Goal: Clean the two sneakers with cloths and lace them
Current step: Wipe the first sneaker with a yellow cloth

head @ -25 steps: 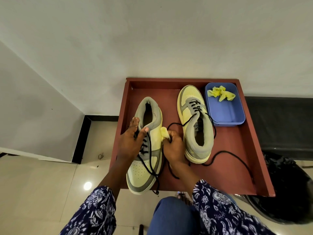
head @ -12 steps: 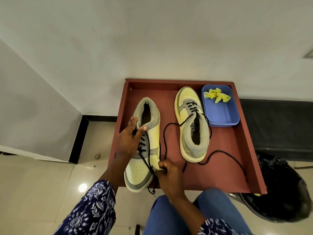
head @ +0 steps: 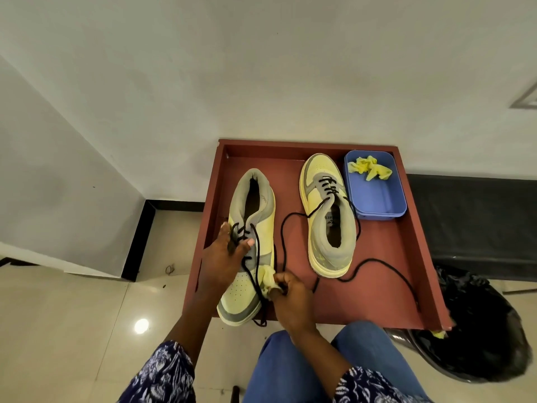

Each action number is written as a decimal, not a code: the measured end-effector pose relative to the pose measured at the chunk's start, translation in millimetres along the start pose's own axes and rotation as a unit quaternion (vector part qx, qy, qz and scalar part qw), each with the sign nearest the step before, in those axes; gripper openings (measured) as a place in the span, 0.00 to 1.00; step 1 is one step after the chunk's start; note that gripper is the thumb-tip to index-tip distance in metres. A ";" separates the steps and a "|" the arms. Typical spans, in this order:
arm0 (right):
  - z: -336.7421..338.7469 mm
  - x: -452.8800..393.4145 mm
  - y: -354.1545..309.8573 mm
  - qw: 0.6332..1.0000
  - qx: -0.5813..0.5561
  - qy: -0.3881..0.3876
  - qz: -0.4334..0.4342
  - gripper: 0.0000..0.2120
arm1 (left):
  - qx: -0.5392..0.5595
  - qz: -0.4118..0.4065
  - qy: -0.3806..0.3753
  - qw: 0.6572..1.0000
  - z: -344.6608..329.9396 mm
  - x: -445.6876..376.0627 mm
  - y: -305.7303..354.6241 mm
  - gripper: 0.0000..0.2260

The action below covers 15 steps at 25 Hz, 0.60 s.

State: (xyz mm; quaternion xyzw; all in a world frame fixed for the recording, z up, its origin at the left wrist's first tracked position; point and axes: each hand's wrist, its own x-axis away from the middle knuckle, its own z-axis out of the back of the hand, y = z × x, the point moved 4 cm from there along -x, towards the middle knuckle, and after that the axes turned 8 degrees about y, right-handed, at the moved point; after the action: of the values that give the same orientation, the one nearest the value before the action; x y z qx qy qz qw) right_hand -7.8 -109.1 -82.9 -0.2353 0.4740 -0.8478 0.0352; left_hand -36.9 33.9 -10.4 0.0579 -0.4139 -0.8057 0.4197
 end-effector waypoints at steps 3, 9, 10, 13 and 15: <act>1.0 -10.6 -5.4 1.000 0.008 0.009 0.003 0.10 | 0.007 0.031 0.016 0.999 2.4 24.6 -15.2 0.29; 1.2 -38.6 -22.3 0.997 0.043 0.055 0.015 0.12 | 0.021 0.067 0.026 0.997 -0.5 35.0 -32.9 0.32; 1.1 -40.2 -23.7 0.997 0.038 0.059 0.018 0.14 | 0.023 0.065 0.025 0.997 -1.7 34.6 -33.0 0.31; 1.0 -37.9 -22.2 0.997 0.045 0.053 0.029 0.16 | 0.031 0.071 0.024 0.997 -6.8 30.8 -35.6 0.32; 1.3 -32.2 -17.7 0.996 0.057 0.048 0.040 0.15 | 0.041 0.072 0.031 0.996 -7.7 29.7 -36.6 0.32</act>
State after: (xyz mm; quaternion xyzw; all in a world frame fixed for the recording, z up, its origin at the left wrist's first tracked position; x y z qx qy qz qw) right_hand 24.2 -91.2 -79.6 -0.1730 0.4355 -0.8814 0.0595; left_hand -75.5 18.8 -34.0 0.0703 -0.4361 -0.7537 0.4866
